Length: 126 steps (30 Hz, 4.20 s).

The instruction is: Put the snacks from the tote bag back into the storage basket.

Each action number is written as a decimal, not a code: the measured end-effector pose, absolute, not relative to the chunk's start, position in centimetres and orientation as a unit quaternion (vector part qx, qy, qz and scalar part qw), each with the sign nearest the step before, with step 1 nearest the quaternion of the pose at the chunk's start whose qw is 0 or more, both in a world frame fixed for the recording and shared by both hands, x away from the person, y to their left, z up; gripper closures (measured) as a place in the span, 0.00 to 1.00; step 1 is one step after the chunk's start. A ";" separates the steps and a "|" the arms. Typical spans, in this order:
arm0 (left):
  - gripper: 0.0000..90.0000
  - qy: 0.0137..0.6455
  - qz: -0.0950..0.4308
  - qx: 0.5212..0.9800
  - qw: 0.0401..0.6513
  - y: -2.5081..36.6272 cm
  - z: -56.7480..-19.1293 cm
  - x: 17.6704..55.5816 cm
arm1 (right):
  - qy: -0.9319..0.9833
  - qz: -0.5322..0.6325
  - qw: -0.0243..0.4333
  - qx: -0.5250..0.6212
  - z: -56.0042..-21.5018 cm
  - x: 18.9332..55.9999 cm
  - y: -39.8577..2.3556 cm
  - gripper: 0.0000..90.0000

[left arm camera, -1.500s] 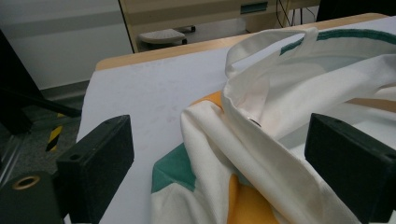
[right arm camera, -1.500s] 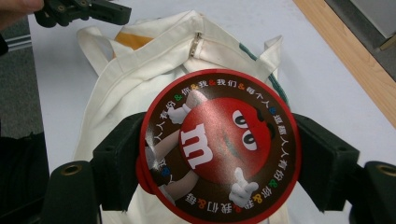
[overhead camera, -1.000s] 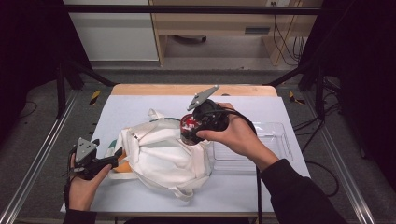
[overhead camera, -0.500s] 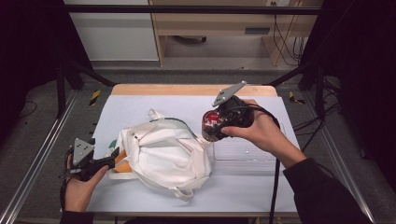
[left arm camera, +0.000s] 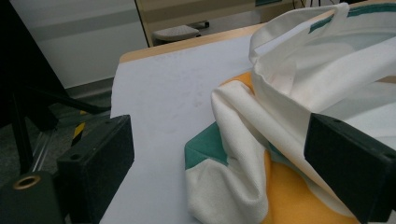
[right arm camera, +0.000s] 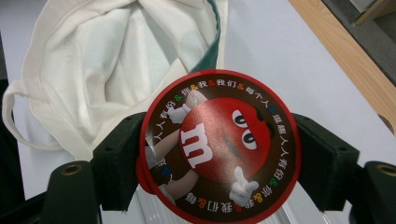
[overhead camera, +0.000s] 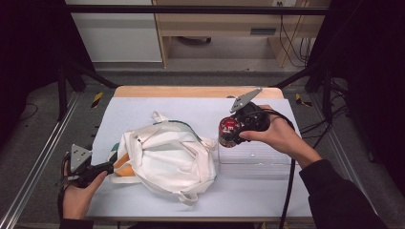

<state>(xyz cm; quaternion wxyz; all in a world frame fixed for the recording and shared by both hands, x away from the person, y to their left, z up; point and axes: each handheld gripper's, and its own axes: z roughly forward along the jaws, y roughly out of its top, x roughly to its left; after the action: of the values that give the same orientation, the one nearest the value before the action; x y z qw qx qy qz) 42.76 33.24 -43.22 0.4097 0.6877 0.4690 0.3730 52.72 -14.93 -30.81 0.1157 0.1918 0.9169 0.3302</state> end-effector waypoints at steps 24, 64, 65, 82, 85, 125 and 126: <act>0.10 0.467 0.373 0.694 0.401 32.8 -43.6 42.7 | 0.913 0.331 0.120 0.205 -33.2 53.9 -17.1 0.29; 0.10 0.466 0.380 0.688 0.405 33.3 -43.0 42.5 | 0.910 0.313 0.135 0.236 -35.5 55.5 -15.6 0.29; 0.10 0.466 0.380 0.688 0.405 33.3 -43.0 42.5 | 0.911 0.310 0.137 0.236 -35.6 55.5 -15.5 0.29; 0.10 0.467 0.382 0.687 0.406 33.4 -42.9 42.5 | 0.912 0.306 0.130 0.242 -36.9 55.7 -14.7 0.29; 0.10 0.467 0.382 0.687 0.406 33.5 -42.9 42.5 | 0.912 0.306 0.129 0.241 -37.1 55.8 -14.6 0.29; 0.10 0.467 0.382 0.687 0.405 33.5 -42.9 42.5 | 0.918 0.290 0.111 0.246 -39.6 55.9 -14.6 0.29; 0.10 0.467 0.382 0.687 0.405 33.5 -42.9 42.5 | 0.919 0.289 0.110 0.245 -39.7 56.0 -14.6 0.29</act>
<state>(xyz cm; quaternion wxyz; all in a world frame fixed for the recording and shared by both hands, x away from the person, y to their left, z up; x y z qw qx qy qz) 42.49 33.51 -42.85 0.4048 0.6872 0.4668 0.3821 55.96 -14.58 -39.66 0.1102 0.2449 0.9188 0.2893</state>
